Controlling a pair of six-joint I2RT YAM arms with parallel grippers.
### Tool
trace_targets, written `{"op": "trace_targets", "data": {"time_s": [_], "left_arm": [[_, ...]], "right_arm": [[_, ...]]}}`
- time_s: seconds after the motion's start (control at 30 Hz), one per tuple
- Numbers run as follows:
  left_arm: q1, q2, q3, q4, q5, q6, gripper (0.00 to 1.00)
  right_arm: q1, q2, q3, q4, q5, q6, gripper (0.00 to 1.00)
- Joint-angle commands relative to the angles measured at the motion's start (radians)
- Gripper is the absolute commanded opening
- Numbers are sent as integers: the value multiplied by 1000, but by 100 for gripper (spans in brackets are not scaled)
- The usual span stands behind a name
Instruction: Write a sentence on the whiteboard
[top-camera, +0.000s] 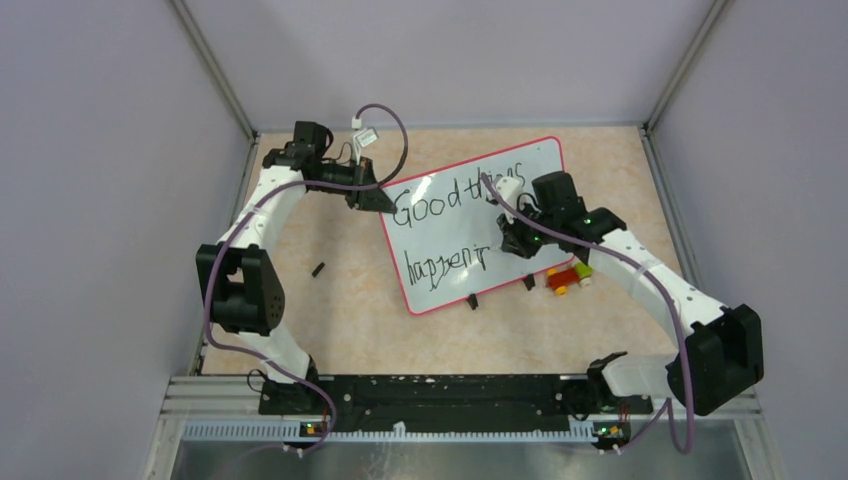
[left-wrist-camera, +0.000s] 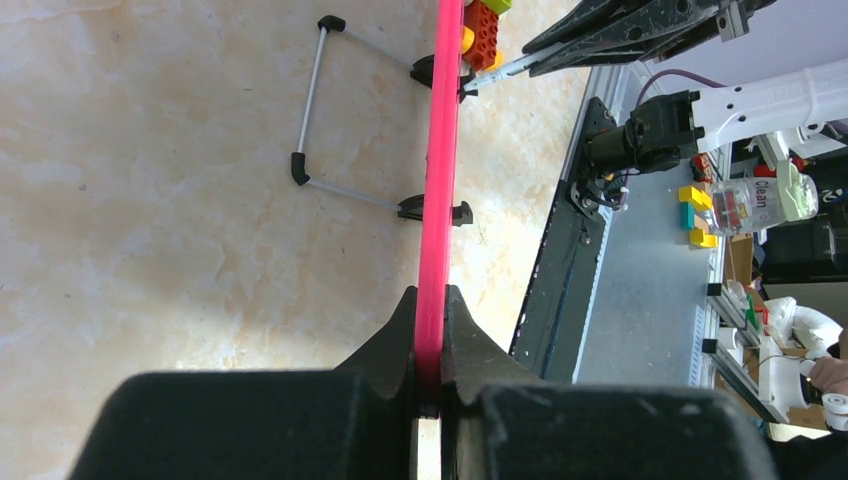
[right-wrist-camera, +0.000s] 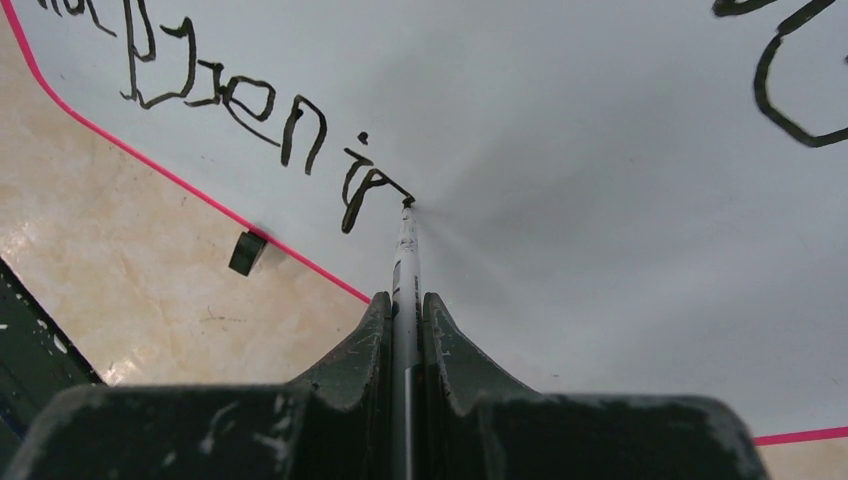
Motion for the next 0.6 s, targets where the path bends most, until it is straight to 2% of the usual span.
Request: {"op": "trace_targets", "data": {"time_s": [0.0,0.4,0.57], "left_arm": [[2,12,41,70,-94,55,0],[2,10,42,71,-90,52,0],[2,8,42,70,-87,52,0]], "right_arm": [[-12,-5,-43,28,-9,-28,0],[-6,-56,-3,-18,-22,-20,0],[-47,-83,28,-2,1,-8,0]]}}
